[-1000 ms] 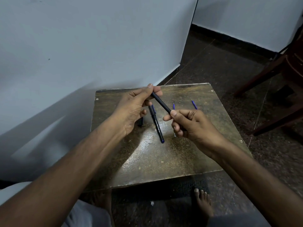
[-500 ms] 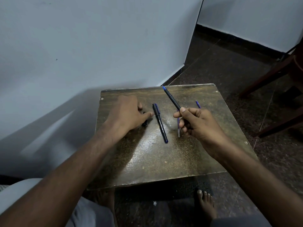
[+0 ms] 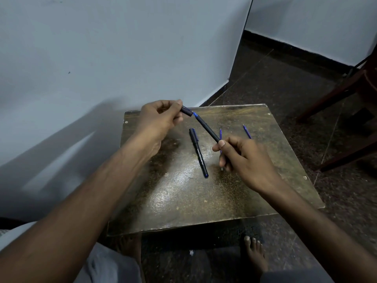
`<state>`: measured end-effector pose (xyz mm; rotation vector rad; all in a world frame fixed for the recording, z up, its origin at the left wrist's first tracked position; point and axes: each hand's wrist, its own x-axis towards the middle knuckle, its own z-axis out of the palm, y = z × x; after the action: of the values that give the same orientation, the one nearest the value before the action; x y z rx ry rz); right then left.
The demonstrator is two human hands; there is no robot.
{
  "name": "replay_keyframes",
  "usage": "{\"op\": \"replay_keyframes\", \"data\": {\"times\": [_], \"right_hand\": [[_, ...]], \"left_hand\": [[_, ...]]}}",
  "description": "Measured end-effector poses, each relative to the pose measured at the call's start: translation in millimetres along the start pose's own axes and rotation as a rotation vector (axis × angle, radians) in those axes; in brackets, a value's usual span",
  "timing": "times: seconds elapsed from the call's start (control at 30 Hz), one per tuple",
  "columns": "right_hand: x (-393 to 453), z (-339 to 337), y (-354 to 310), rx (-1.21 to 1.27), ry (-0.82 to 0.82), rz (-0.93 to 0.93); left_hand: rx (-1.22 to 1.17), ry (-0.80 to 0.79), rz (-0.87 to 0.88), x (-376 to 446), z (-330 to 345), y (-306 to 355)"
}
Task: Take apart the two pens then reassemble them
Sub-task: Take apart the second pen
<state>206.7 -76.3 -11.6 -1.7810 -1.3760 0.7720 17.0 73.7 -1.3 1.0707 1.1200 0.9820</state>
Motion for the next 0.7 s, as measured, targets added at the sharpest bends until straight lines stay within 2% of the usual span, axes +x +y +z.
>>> {"op": "replay_keyframes", "data": {"times": [0.2, 0.47, 0.57, 0.7], "right_hand": [[1, -3, 0, -0.013, 0.004, -0.004], [0, -1, -2, -0.066, -0.009, -0.040], [0, 0, -3, -0.067, 0.002, -0.037], [-2, 4, -5, -0.119, 0.058, -0.066]], "left_hand": [[-0.015, 0.086, 0.003, 2, -2, 1], [0.002, -0.068, -0.044, -5, 1, -1], [0.100, -0.102, 0.010, -11, 6, -8], [0.150, -0.062, 0.124, -18, 14, -18]]}}
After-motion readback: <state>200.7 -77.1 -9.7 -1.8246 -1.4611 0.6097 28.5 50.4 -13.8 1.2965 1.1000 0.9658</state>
